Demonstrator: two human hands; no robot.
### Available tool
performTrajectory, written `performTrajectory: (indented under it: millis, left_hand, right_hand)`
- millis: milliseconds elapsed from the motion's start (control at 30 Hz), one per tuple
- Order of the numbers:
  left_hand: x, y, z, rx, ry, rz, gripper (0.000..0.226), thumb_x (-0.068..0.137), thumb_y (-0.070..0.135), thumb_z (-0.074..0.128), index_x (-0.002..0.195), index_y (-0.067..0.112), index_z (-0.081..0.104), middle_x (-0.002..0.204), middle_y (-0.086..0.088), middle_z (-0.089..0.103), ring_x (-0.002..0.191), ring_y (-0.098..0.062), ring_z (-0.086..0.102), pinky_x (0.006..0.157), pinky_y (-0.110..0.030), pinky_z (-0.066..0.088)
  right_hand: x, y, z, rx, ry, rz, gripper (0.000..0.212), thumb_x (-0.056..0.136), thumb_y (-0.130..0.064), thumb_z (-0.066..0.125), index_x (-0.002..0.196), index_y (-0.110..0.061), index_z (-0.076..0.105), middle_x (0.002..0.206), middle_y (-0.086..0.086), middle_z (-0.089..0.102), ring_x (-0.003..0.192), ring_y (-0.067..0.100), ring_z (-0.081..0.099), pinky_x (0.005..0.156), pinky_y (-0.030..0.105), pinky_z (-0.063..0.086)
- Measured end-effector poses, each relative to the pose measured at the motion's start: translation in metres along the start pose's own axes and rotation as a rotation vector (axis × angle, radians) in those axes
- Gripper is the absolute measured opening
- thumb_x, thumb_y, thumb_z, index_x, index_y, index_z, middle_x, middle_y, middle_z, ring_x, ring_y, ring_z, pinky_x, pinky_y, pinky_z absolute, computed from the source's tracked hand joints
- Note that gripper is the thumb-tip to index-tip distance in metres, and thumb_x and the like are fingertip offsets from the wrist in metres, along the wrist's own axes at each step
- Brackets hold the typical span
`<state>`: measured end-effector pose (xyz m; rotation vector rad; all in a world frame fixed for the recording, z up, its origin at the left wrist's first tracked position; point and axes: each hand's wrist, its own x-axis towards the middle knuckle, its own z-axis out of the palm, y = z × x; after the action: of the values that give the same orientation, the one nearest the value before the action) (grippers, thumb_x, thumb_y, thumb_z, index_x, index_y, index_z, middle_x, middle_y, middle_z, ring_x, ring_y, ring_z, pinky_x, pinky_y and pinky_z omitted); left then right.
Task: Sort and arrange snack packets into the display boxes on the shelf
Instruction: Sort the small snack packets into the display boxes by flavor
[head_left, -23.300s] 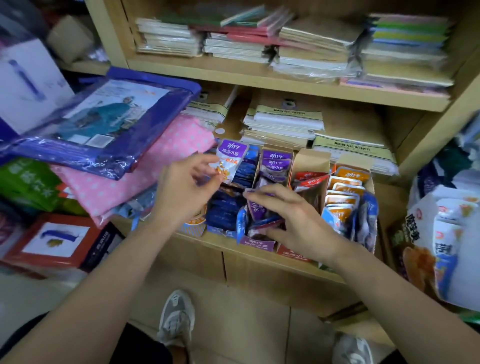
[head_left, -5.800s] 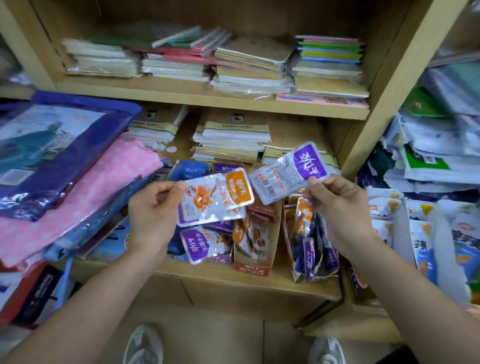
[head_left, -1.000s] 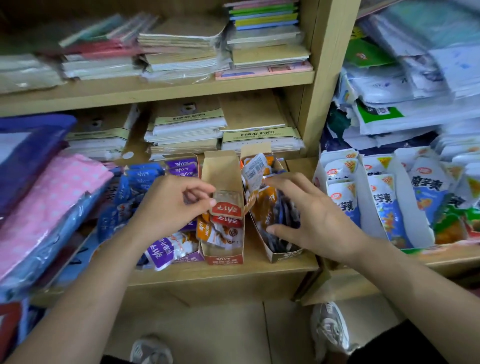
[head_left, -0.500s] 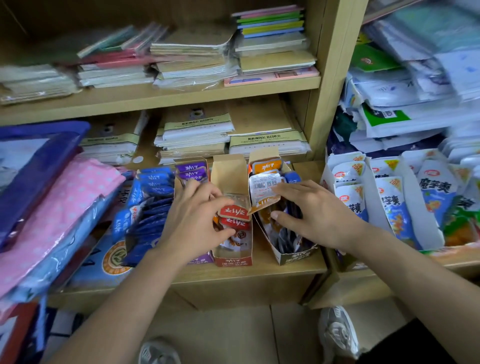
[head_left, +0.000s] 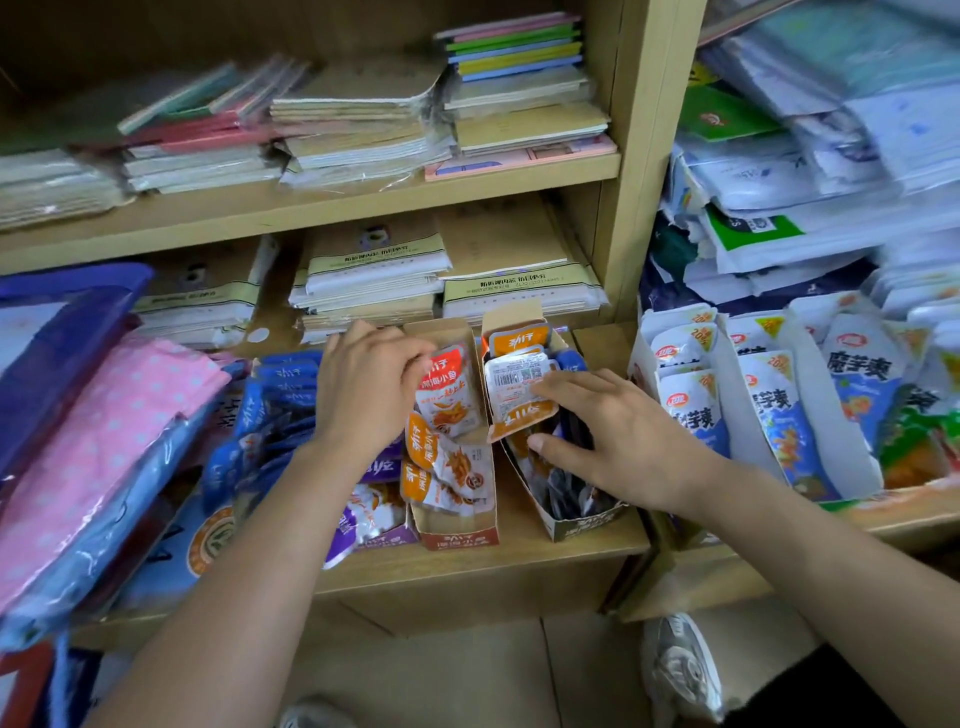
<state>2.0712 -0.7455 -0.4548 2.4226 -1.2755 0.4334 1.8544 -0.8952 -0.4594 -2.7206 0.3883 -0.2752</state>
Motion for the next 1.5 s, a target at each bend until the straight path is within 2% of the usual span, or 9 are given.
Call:
performTrajectory:
  millis: [133, 367, 533, 667, 833, 967, 1100, 1267, 1500]
  left_hand:
    - [0.001, 0.004, 0.006, 0.041, 0.040, -0.026, 0.041, 0.088, 0.024, 0.076, 0.128, 0.023, 0.068, 0.112, -0.004, 0.068, 0.107, -0.027, 0.055, 0.091, -0.045, 0.046]
    - [-0.013, -0.006, 0.001, -0.021, 0.109, -0.092, 0.033, 0.080, 0.030, 0.083, 0.109, 0.020, 0.070, 0.103, 0.000, 0.065, 0.100, -0.022, 0.061, 0.085, -0.042, 0.054]
    - [-0.034, -0.002, -0.020, -0.087, 0.127, -0.166, 0.016, 0.087, 0.035, 0.076, 0.096, 0.024, 0.069, 0.084, 0.009, 0.065, 0.078, -0.011, 0.063, 0.059, -0.019, 0.039]
    - [-0.057, 0.004, -0.035, -0.123, -0.036, -0.313, 0.024, 0.086, 0.054, 0.070, 0.084, 0.030, 0.068, 0.068, 0.016, 0.064, 0.066, -0.006, 0.063, 0.057, -0.019, 0.042]
    - [-0.068, 0.012, -0.027, -0.097, -0.188, -0.342, 0.027, 0.080, 0.056, 0.077, 0.073, 0.031, 0.071, 0.060, 0.018, 0.065, 0.064, -0.003, 0.065, 0.067, -0.033, 0.058]
    - [-0.069, 0.014, -0.023, -0.166, -0.167, -0.363, 0.017, 0.081, 0.033, 0.083, 0.070, 0.027, 0.072, 0.060, 0.016, 0.067, 0.060, -0.001, 0.066, 0.065, -0.031, 0.059]
    - [-0.070, 0.012, -0.038, -0.251, -0.027, -0.368, 0.009, 0.082, 0.024, 0.081, 0.075, 0.023, 0.075, 0.063, 0.016, 0.070, 0.065, -0.003, 0.068, 0.072, -0.034, 0.060]
    - [-0.067, 0.019, -0.062, -0.501, 0.291, -0.318, 0.015, 0.085, 0.018, 0.079, 0.082, 0.029, 0.068, 0.072, 0.018, 0.068, 0.067, 0.002, 0.068, 0.062, -0.010, 0.051]
    - [-0.045, 0.041, -0.046, -0.654, 0.413, -0.182, 0.007, 0.090, 0.021, 0.073, 0.094, 0.016, 0.069, 0.083, 0.011, 0.073, 0.073, -0.007, 0.073, 0.062, -0.027, 0.058]
  right_hand:
    - [0.002, -0.003, 0.002, 0.029, 0.009, 0.010, 0.062, 0.095, -0.053, 0.053, 0.149, -0.026, 0.040, 0.151, -0.005, 0.045, 0.133, 0.016, 0.041, 0.108, 0.030, 0.033]
    - [0.000, -0.005, 0.002, 0.100, 0.025, 0.031, 0.065, 0.095, -0.051, 0.056, 0.152, -0.025, 0.037, 0.151, -0.004, 0.045, 0.138, 0.017, 0.040, 0.113, 0.036, 0.036]
    - [-0.004, -0.003, 0.004, 0.144, 0.047, 0.053, 0.071, 0.092, -0.056, 0.057, 0.152, -0.027, 0.035, 0.158, -0.006, 0.036, 0.145, 0.016, 0.034, 0.117, 0.037, 0.033]
    - [-0.006, -0.003, 0.005, 0.149, 0.052, 0.022, 0.075, 0.088, -0.059, 0.060, 0.152, -0.027, 0.036, 0.158, -0.006, 0.033, 0.144, 0.017, 0.035, 0.116, 0.043, 0.036]
    - [-0.011, -0.005, 0.007, 0.187, 0.100, 0.010, 0.071, 0.085, -0.048, 0.072, 0.147, -0.026, 0.045, 0.152, -0.011, 0.040, 0.137, 0.006, 0.040, 0.109, 0.019, 0.034]
    - [-0.010, -0.001, 0.009, 0.277, 0.240, -0.025, 0.031, 0.090, -0.024, 0.073, 0.120, -0.020, 0.070, 0.128, -0.007, 0.062, 0.118, 0.005, 0.057, 0.098, 0.007, 0.039]
    - [0.000, 0.001, 0.007, 0.284, 0.270, -0.076, 0.016, 0.092, -0.013, 0.069, 0.106, -0.016, 0.075, 0.114, -0.004, 0.070, 0.105, 0.008, 0.063, 0.091, 0.009, 0.046]
    - [0.017, 0.004, -0.003, 0.491, 0.397, 0.080, 0.010, 0.095, -0.014, 0.065, 0.102, -0.014, 0.073, 0.092, -0.003, 0.073, 0.086, 0.009, 0.068, 0.080, 0.032, 0.056]
    - [0.031, 0.017, -0.029, 0.696, 0.441, 0.151, 0.011, 0.089, -0.012, 0.073, 0.100, -0.013, 0.070, 0.083, 0.005, 0.073, 0.078, 0.021, 0.070, 0.075, 0.032, 0.058]
